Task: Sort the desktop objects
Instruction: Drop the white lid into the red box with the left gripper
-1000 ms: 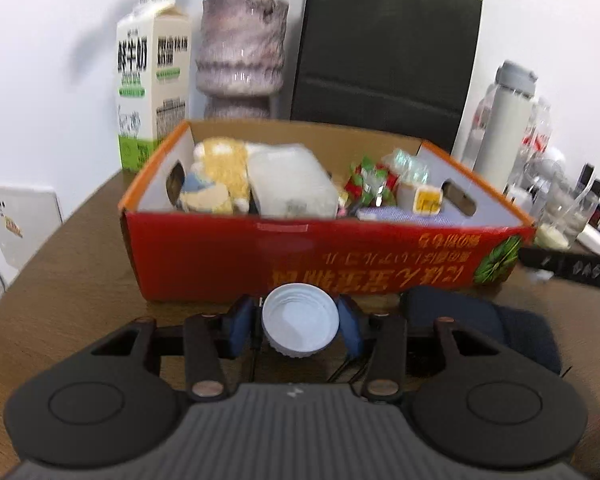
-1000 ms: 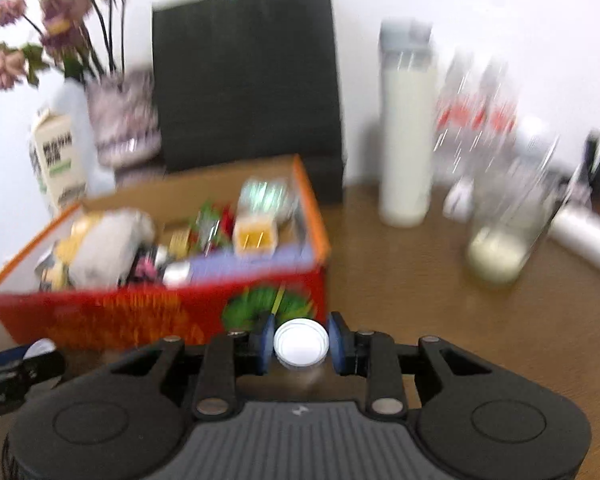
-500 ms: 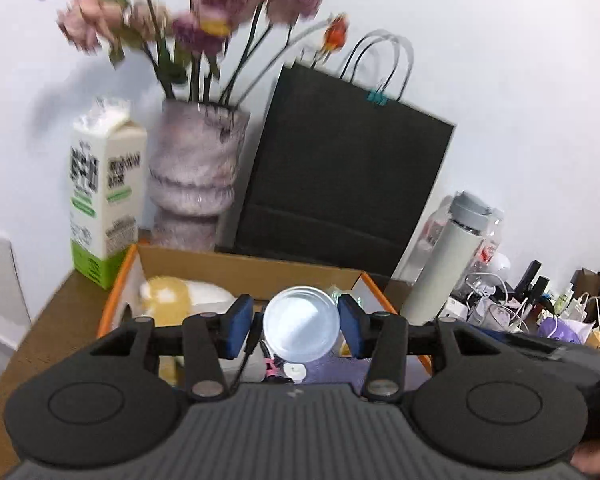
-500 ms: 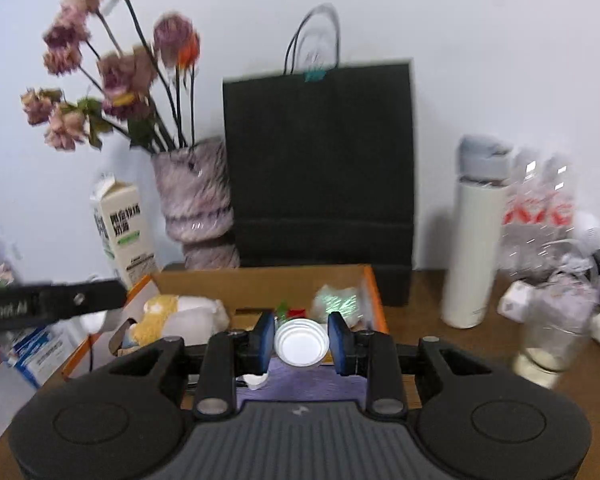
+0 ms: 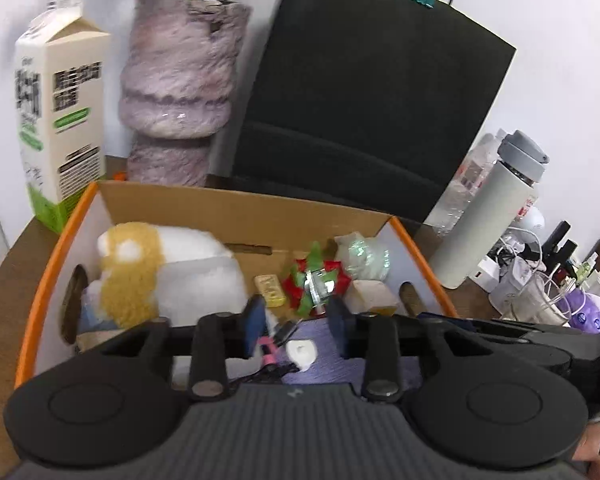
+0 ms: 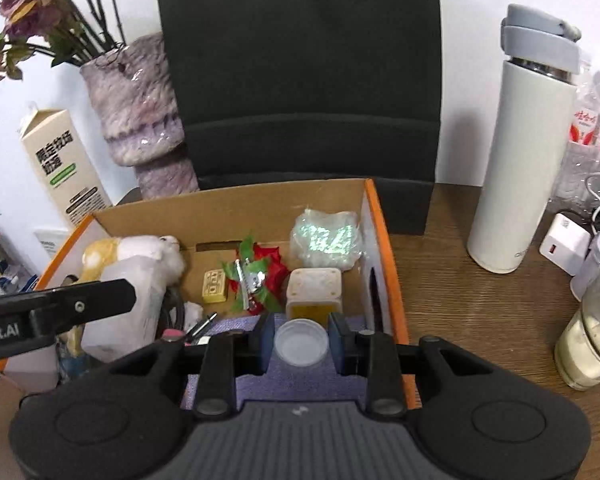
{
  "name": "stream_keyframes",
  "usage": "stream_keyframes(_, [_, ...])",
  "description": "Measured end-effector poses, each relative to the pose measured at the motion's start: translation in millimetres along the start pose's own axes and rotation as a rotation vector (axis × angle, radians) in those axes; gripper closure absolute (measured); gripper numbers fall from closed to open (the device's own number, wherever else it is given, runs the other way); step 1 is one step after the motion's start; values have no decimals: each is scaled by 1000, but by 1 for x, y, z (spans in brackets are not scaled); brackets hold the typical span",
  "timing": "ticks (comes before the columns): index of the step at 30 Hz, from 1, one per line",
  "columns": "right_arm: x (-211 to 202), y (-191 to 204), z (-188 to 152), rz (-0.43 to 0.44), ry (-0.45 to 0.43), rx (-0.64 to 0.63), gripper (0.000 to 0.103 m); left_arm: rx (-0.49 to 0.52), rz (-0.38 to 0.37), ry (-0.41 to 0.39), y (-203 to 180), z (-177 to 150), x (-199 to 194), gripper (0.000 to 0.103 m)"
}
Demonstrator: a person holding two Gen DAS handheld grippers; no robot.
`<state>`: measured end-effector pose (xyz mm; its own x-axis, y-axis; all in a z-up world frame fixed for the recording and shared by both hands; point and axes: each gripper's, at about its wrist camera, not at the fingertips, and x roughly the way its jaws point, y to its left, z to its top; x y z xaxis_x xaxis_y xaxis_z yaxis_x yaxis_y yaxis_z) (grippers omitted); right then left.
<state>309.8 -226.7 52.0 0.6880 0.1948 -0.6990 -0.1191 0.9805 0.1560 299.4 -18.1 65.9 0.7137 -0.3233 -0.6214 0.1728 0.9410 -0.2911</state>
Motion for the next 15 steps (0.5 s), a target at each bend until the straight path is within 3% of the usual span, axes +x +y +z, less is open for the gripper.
stream_keyframes(1, [-3, 0, -2, 5, -5, -3, 73, 1, -5, -14, 4, -2, -7, 51])
stream_keyframes(2, [-6, 0, -3, 6, -5, -6, 67, -1, -10, -31, 8, -3, -13, 43])
stream_keyframes(4, [-13, 1, -2, 3, -18, -9, 35, 3, -1, -43, 14, -5, -25, 38])
stream_keyframes(8, [-32, 6, -1, 8, -66, 13, 33, 20, 62, -40, 17, -7, -45, 33])
stream_keyframes(10, [-44, 10, -4, 32, -70, 2, 33, 10, 57, -42, 22, -12, -56, 32])
stream_keyframes(15, [-73, 20, -29, 37, -81, -26, 33, -1, 99, -52, 35, -41, -84, 30])
